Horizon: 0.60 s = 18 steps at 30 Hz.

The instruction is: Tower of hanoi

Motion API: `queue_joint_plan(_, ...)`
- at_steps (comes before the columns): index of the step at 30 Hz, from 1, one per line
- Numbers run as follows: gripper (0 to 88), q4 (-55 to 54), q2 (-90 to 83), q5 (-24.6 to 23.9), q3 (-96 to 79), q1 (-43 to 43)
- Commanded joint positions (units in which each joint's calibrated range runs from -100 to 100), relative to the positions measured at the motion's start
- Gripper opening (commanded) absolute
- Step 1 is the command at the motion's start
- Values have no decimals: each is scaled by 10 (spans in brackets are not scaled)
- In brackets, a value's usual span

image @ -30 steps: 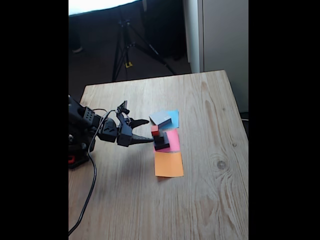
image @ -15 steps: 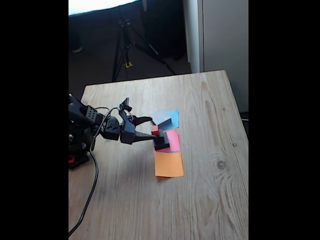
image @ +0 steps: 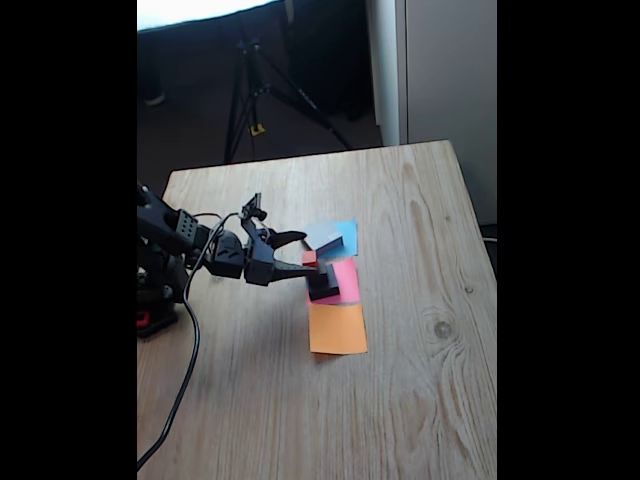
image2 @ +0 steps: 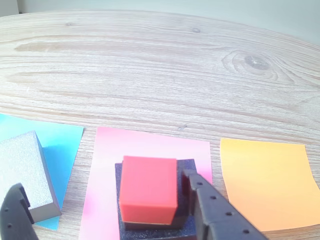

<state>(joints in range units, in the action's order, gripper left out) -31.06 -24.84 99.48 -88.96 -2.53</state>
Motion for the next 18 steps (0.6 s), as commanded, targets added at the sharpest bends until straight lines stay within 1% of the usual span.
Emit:
queue_joint_plan(1, 355, -18, 4, 5, 6, 7)
queue_joint_plan(10, 299, -24, 8, 5, 3, 7)
queue_joint_plan(12, 274, -24, 8, 5, 2, 7)
queue_joint_plan(18, 246, -24, 3, 5, -1, 10)
